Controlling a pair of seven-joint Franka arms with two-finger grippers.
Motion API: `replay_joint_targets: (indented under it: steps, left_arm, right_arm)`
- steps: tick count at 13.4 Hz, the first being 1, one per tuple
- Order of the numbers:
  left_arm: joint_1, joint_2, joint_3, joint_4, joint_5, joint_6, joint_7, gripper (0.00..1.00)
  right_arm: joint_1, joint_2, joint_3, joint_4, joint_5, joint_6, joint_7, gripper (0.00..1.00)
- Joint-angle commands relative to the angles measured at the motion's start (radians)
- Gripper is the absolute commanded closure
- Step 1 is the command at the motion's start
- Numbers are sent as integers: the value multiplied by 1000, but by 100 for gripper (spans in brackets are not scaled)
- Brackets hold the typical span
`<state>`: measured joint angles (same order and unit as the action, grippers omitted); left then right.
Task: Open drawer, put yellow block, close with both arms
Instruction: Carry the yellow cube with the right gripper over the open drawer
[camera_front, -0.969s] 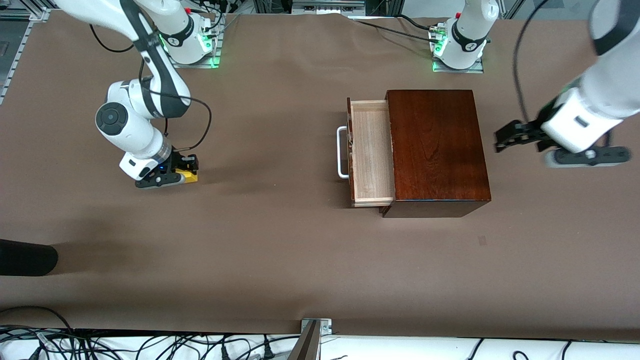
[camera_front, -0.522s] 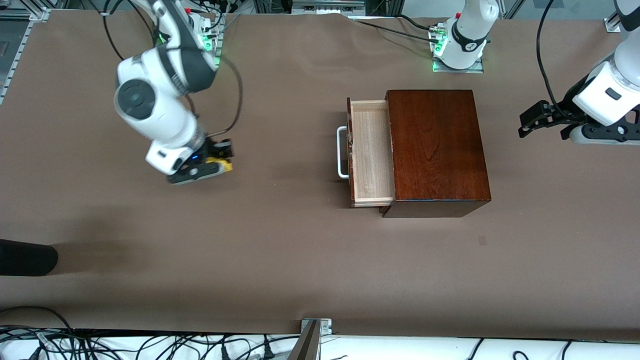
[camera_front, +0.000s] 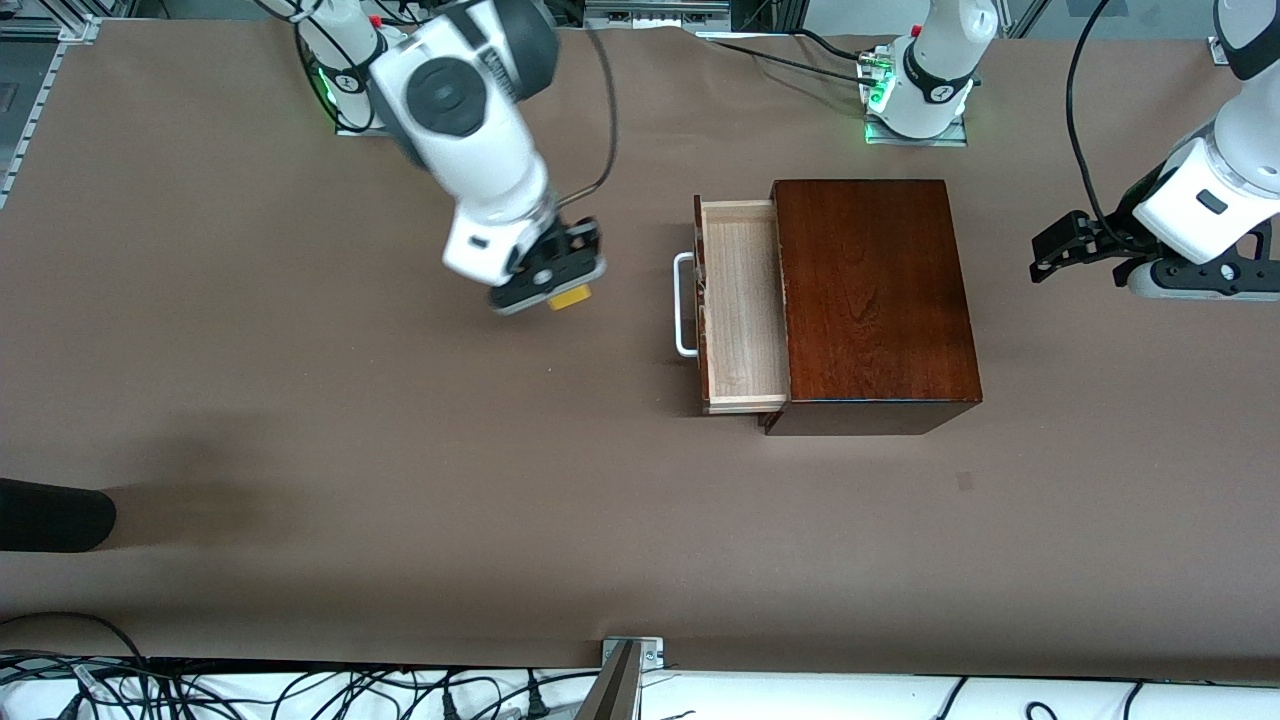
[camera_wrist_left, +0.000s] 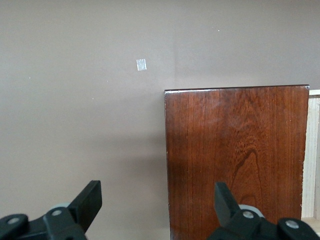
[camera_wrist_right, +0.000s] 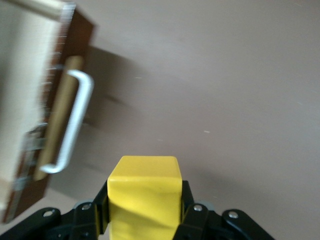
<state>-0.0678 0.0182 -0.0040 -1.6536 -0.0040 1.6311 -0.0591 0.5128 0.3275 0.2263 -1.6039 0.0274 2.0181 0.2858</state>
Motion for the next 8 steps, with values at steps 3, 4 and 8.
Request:
replay_joint_targets:
  steps: [3, 4, 8]
  left_arm:
    - [-4, -11, -1, -3, 4, -7, 18, 0]
    - [-4, -11, -2, -3, 4, -7, 18, 0]
    - [-6, -9, -2, -3, 4, -7, 18, 0]
  right_arm:
    - [238, 192, -9, 321, -173, -113, -75, 99]
    - [274, 240, -10, 384, -213, -125, -150, 99]
    - [357, 375, -12, 525, -309, -116, -362, 99]
